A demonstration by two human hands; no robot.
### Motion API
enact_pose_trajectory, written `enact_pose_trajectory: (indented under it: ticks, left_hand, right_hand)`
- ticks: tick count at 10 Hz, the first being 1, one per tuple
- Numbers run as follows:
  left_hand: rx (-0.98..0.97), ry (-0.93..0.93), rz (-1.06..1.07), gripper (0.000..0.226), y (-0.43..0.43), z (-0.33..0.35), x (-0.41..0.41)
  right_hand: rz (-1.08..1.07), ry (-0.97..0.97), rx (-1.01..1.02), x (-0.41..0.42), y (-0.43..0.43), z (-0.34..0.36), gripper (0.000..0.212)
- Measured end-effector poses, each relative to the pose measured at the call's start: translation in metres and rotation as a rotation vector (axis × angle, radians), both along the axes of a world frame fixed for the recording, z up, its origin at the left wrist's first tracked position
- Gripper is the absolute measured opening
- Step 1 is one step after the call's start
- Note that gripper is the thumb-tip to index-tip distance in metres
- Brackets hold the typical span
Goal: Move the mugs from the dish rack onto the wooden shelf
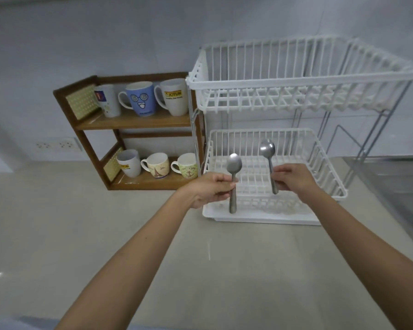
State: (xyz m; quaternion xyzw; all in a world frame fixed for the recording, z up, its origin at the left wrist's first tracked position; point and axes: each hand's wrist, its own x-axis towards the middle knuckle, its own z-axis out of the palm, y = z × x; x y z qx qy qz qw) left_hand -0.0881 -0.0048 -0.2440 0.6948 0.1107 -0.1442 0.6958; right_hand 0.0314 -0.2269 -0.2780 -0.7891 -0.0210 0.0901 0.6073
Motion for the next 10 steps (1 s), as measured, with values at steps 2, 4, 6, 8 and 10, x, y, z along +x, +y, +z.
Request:
enact_pose_trajectory:
  ticks: [2, 4, 6, 8, 10]
  left_hand:
    - [-0.063, -0.010, 0.266, 0.016, -0.023, -0.009, 0.069]
    - [0.145, 0.022, 0.371, 0.010, -0.036, -0.047, 0.129]
    - [0.256, 0.114, 0.323, 0.010, -0.045, -0.091, 0.150]
    - [0.305, 0.146, 0.389, 0.023, -0.050, -0.101, 0.151]
    - [0.868, -0.140, 0.246, 0.023, -0.050, -0.076, 0.125]
  right_hand:
    - [0.027, 0.103, -0.143, 0.036, -0.009, -0.013, 0.009]
    - [0.054, 0.226, -0.121, 0.055, 0.015, -0.031, 0.011]
    - [0.071, 0.280, -0.114, 0.066, 0.026, -0.053, 0.019]
    - [0.102, 0.225, -0.284, 0.068, 0.030, -0.057, 0.009]
    - [0.112, 0.043, -0.556, 0.052, 0.042, -0.041, 0.020]
